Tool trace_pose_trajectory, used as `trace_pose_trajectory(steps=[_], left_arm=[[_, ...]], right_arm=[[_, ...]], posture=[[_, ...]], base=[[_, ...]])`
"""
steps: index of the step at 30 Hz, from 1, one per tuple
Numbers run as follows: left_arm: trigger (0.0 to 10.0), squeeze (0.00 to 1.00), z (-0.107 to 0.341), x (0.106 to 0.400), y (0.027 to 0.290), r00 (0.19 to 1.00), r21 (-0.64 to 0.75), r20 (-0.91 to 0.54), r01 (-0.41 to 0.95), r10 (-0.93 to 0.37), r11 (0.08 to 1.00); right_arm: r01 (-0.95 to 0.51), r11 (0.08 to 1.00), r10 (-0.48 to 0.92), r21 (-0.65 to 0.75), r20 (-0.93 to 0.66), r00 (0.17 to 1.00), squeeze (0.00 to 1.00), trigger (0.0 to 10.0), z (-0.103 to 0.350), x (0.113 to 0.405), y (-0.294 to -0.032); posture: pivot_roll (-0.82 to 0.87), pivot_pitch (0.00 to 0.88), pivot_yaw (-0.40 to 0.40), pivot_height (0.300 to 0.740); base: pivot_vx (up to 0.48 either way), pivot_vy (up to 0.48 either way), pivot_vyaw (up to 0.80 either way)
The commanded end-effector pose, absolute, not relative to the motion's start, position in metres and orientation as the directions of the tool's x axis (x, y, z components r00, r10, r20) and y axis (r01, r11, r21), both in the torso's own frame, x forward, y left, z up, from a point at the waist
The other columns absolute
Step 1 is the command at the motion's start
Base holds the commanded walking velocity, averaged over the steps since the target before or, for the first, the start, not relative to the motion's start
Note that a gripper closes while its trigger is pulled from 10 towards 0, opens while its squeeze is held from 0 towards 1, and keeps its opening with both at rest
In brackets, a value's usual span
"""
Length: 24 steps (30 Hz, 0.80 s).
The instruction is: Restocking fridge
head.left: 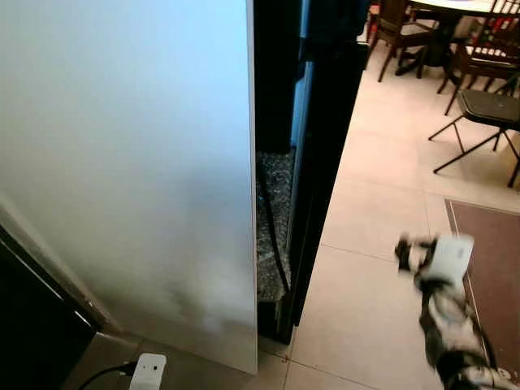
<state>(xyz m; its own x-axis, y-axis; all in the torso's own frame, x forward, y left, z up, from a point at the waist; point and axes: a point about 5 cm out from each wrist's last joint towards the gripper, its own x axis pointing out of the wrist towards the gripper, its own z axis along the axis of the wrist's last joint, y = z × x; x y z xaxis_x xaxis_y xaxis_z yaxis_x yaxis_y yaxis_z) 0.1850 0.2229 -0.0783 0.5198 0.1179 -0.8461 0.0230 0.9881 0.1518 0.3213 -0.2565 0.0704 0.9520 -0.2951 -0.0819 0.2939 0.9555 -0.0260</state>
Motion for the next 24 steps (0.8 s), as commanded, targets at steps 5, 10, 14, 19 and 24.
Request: trace_pose_trajectory(steps=[5,10,14,19,24], left_arm=[[10.0,0.00,-0.080,0.178,0.228,0.504,0.179,-0.855,0.067,0.122,0.982],[10.0,0.00,-0.083,0.171,0.231,0.487,0.188,-0.865,0.085,0.124,0.978],[10.0,0.00,-0.084,0.167,0.232,0.481,0.189,-0.868,0.090,0.124,0.978],[10.0,0.00,-0.088,0.155,0.234,0.465,0.198,-0.875,0.091,0.134,0.976],[10.0,0.00,-0.091,0.148,0.236,0.456,0.201,-0.879,0.086,0.141,0.976]], right_arm=[[0.057,0.997,-0.055,-0.050,0.040,0.998,0.00,10.0,0.092,0.341,-0.197],[-0.092,0.990,0.105,-0.106,0.119,0.987,0.00,10.0,0.119,0.344,-0.146],[-0.084,0.992,0.093,-0.093,0.098,0.991,0.00,10.0,0.121,0.339,-0.133],[-0.084,0.996,0.082,-0.029,-0.068,0.994,0.00,10.0,0.109,0.309,-0.092],[-0.160,0.987,0.161,0.030,-0.081,0.984,0.00,10.0,0.114,0.291,-0.066]], posture=[[0.01,0.035,0.013,0.740],[0.01,0.074,0.025,0.740],[0.01,0.077,0.029,0.740],[0.03,0.087,0.023,0.740],[0.03,0.099,0.021,0.740]], base=[[0.000,0.000,0.00],[0.000,0.000,0.00],[0.000,0.000,0.00],[0.000,0.000,0.00],[0.000,0.000,0.00]])
